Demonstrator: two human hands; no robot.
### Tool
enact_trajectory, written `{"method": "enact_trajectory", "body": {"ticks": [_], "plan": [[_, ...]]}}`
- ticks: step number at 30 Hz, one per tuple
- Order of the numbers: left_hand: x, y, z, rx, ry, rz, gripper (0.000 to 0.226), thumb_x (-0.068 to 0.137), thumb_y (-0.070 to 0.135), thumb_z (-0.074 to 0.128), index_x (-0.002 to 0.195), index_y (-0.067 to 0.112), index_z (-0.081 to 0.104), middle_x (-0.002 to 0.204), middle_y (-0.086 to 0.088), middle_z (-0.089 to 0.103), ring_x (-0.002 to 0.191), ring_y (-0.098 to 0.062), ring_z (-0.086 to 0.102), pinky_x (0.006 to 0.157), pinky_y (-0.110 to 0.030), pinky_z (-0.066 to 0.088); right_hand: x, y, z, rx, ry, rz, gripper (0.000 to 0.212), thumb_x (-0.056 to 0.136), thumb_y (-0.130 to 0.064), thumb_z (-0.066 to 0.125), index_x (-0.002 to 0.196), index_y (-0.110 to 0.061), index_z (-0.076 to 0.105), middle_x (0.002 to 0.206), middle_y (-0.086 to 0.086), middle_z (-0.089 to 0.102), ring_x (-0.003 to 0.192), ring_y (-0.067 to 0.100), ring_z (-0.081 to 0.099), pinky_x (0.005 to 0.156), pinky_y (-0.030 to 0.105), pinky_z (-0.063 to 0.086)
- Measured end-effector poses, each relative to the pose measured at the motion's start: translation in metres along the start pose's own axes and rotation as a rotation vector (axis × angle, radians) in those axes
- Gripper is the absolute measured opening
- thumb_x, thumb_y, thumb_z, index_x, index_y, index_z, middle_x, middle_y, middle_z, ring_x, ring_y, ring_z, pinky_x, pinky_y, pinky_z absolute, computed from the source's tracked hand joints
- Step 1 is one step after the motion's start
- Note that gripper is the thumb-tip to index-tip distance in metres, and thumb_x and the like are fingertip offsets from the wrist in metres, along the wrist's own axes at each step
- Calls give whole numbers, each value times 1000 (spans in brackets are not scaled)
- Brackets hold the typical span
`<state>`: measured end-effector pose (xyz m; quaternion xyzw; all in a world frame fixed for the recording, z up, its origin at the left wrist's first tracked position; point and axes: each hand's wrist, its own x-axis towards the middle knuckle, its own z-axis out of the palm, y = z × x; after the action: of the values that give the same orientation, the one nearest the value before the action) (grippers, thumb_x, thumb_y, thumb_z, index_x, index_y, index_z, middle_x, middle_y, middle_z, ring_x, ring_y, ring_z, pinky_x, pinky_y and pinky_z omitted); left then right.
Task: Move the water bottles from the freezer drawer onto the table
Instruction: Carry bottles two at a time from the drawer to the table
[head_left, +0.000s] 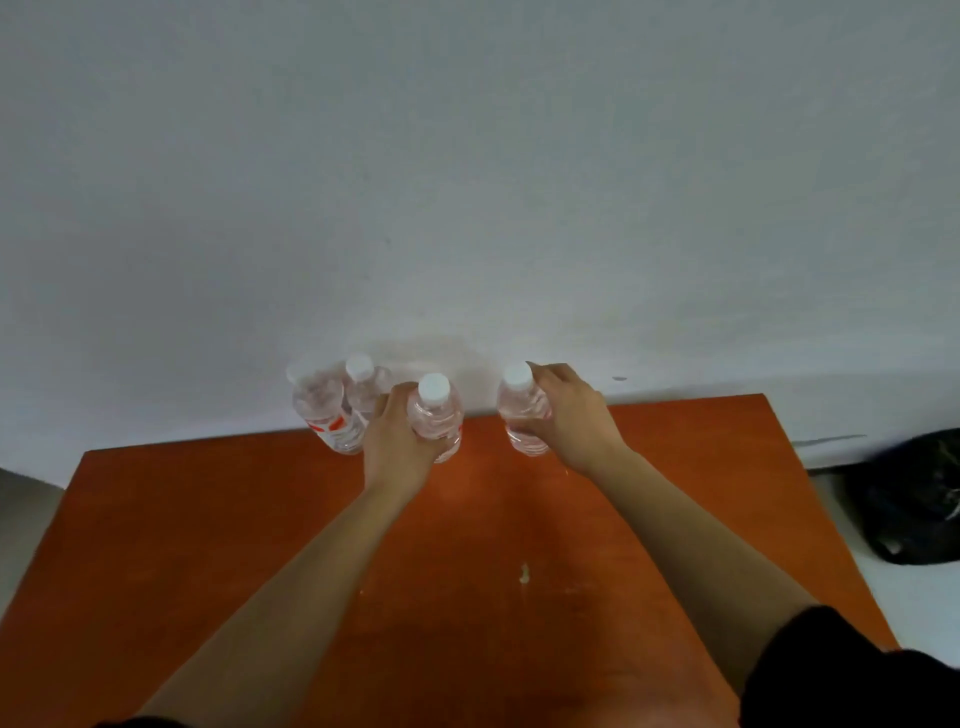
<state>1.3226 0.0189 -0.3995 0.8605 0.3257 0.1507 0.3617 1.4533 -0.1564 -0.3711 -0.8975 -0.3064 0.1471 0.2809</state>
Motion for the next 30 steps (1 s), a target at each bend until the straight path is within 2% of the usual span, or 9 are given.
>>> {"method": "enact_trajectory", "body": {"ticks": [4, 7, 12, 16, 20, 22, 24, 28, 30], "plan": [[28, -11, 14, 34, -15, -33, 76, 70, 29, 88, 134, 21, 48, 127, -2, 64, 115, -29, 61, 82, -33, 45, 32, -1, 20, 79, 64, 24, 72, 77, -34, 83, 141, -24, 51, 138, 0, 57, 118, 23, 59, 97, 33, 44], [41, -13, 21, 30, -10, 6, 76, 75, 20, 85, 140, 20, 46, 130, -5, 64, 118, -30, 61, 89, -41, 50, 50, 2, 35, 179, 55, 18, 72, 75, -28, 85, 139, -25, 52, 137, -4, 59, 120, 19, 57, 96, 28, 43], [46, -18, 32, 43, -24, -3, 81, 80, 4, 78, 148, 18, 35, 132, -10, 62, 111, -31, 64, 87, -42, 53, 62, 4, 52, 203, 10, -46, 71, 79, -20, 82, 141, -21, 49, 139, 4, 50, 121, 25, 56, 102, 39, 47], [46, -27, 35, 35, -44, 17, 92, 82, -2, 74, 154, 20, 21, 146, -14, 47, 109, -35, 65, 92, -49, 55, 65, 2, 55, 236, -13, -47, 80, 80, -30, 82, 147, -23, 37, 143, 4, 39, 125, 24, 51, 101, 44, 51], [43, -21, 28, 34, -49, 52, 85, 86, -4, 68, 154, 17, 23, 156, -11, 33, 127, -35, 54, 104, -43, 45, 57, -2, 54, 260, -5, -40, 84, 84, -22, 79, 151, -18, 29, 148, 8, 33, 134, 24, 43, 111, 37, 41], [39, -16, 18, 19, -27, 94, 76, 90, 1, 66, 154, 14, 27, 157, -11, 33, 135, -33, 47, 108, -43, 44, 50, -6, 49, 252, 15, -57, 82, 86, -14, 72, 154, -18, 25, 151, 9, 29, 135, 27, 44, 111, 37, 41], [35, -8, 6, 48, 16, 167, 66, 95, 14, 62, 153, 12, 30, 157, -13, 35, 140, -34, 41, 108, -52, 44, 42, -13, 37, 214, 67, -95, 76, 90, -13, 65, 154, -16, 25, 155, 10, 26, 137, 27, 42, 110, 33, 38], [25, 22, -25, 185, 106, 326, 60, 100, 39, 50, 152, 14, 34, 160, -12, 30, 146, -33, 31, 112, -48, 32, 19, -26, -2, 53, 355, -207, 57, 101, -25, 51, 154, -21, 30, 160, 9, 21, 140, 29, 40, 100, 43, 50], [19, 40, -35, 241, 130, 433, 62, 99, 44, 50, 152, 17, 33, 162, -11, 25, 148, -33, 28, 111, -46, 29, 5, -25, -20, -46, 495, -233, 53, 104, -32, 47, 153, -22, 33, 162, 11, 20, 145, 31, 34, 105, 47, 46]]}}
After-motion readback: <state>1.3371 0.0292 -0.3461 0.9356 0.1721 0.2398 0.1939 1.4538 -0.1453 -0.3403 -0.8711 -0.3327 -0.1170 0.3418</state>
